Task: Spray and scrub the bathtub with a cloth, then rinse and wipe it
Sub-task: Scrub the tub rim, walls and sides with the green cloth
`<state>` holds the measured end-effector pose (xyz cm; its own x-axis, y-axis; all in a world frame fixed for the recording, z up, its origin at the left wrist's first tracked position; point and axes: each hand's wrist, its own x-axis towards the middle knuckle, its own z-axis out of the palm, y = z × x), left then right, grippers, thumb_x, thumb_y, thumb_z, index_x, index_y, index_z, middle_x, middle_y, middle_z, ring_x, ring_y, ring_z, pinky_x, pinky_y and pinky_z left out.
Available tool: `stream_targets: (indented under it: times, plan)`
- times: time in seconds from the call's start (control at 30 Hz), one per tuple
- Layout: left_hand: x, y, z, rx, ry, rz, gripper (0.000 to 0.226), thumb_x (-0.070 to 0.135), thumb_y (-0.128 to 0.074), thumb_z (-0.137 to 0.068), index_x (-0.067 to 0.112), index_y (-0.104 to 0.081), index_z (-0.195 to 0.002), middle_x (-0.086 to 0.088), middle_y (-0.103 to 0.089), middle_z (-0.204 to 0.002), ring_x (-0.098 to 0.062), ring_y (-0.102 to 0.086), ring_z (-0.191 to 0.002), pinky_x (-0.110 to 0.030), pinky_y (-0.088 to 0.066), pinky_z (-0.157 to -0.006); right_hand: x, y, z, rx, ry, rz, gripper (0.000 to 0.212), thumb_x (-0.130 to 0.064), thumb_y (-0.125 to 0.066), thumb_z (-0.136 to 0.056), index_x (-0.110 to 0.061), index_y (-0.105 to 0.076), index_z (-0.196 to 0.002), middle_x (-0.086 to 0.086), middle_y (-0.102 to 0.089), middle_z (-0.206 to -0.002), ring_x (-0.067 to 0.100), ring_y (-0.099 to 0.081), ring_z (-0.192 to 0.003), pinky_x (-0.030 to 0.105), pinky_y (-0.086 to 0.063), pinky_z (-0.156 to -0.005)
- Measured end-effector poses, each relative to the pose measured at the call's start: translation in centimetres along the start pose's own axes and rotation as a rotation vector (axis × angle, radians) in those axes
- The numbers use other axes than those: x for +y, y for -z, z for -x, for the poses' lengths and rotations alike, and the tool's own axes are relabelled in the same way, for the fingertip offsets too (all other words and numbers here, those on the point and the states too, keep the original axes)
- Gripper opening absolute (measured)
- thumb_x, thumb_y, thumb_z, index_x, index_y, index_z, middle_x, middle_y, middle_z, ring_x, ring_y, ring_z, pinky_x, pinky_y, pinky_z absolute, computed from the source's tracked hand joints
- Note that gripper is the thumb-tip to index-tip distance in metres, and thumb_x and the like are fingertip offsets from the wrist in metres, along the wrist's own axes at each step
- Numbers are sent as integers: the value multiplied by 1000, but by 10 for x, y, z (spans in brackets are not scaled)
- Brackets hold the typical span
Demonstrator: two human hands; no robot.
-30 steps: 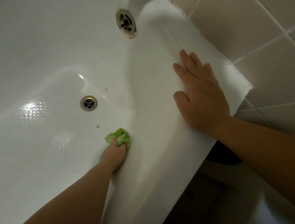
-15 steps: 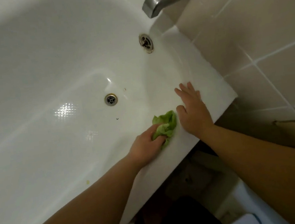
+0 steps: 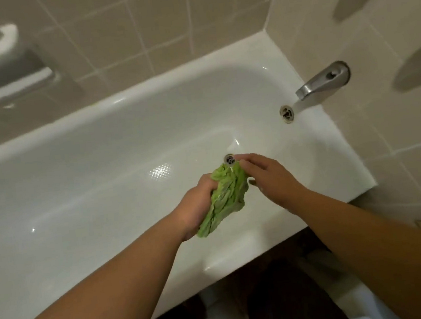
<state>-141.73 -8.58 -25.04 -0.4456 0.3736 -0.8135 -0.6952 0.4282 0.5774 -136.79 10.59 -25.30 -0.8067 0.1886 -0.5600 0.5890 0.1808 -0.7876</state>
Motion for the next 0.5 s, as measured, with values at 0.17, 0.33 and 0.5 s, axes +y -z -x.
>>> stream_targets:
  times: [0.17,0.33,0.5]
  plan:
    - [-6,58,56,60,-90,15,34,40,-49,-101,19,-50,-127,-14,-71,-113,-31,-74,-97,-43,-60,-79,-56,-77,35,21,148,102,43,-55,-62,-94,-45,-62,-136,-5,-55,-127,10,-57,-117,27,-49,-97]
    - [-15,116,125,99,-145,219,25,32,-46,-104,16,-45,-123,-20,-68,-116,-31,-73,-89,-35,-56,-61,-99,-148,89,-52,316,130,81,-45,-82,-84,-56,-38,-150,-8,-41,-126,-7,-56,-108,11,-49,-92]
    - [-25,162,185,78,-169,424,20,22,-57,-104,11,-48,-118,-15,-67,-94,-31,-70,-86,-48,-58,-84,-124,-202,131,-144,421,340,123,-58,-96,-57,-71,-15,-150,-16,-22,-145,1,-46,-133,23,-41,-112]
